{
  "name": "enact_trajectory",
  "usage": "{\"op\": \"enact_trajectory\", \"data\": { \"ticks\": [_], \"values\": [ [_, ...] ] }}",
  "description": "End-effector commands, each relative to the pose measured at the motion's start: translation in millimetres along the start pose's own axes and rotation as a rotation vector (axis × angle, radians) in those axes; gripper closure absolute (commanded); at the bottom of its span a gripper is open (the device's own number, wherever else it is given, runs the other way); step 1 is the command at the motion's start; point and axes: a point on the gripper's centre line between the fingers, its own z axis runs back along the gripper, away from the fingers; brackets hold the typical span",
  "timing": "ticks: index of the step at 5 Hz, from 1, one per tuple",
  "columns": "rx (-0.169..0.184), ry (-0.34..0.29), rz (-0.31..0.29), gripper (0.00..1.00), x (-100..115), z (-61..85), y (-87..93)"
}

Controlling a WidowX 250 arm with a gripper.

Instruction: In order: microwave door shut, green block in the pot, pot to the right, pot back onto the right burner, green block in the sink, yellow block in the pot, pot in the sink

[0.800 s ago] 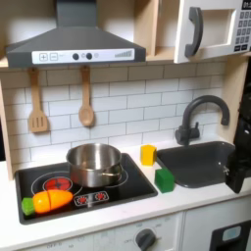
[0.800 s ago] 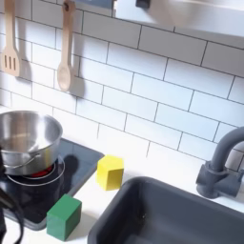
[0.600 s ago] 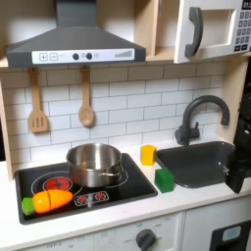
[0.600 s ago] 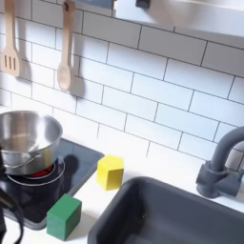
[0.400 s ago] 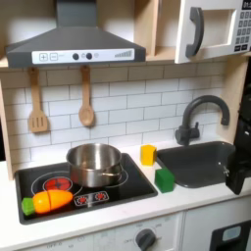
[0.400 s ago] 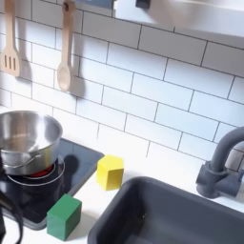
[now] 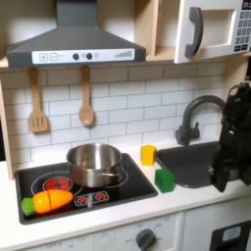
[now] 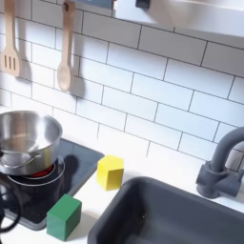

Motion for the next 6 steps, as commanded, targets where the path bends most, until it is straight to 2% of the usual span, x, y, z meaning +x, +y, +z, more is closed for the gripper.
{"op": "enact_trajectory", "data": {
  "ticks": [1, 2, 3, 5, 6],
  "values": [
    [0.046, -0.037, 0.03, 0.0, 23.8, -0.6, 26.2],
    [0.06, -0.058, 0.056, 0.0, 38.5, -1.5, 43.1],
    [0.074, -0.091, 0.086, 1.0, 52.3, 1.0, 58.3],
    [0.084, -0.166, 0.121, 1.0, 85.0, 9.1, 78.2],
    [0.083, -0.218, 0.105, 1.0, 104.0, 15.1, 80.1]
  ]
}}
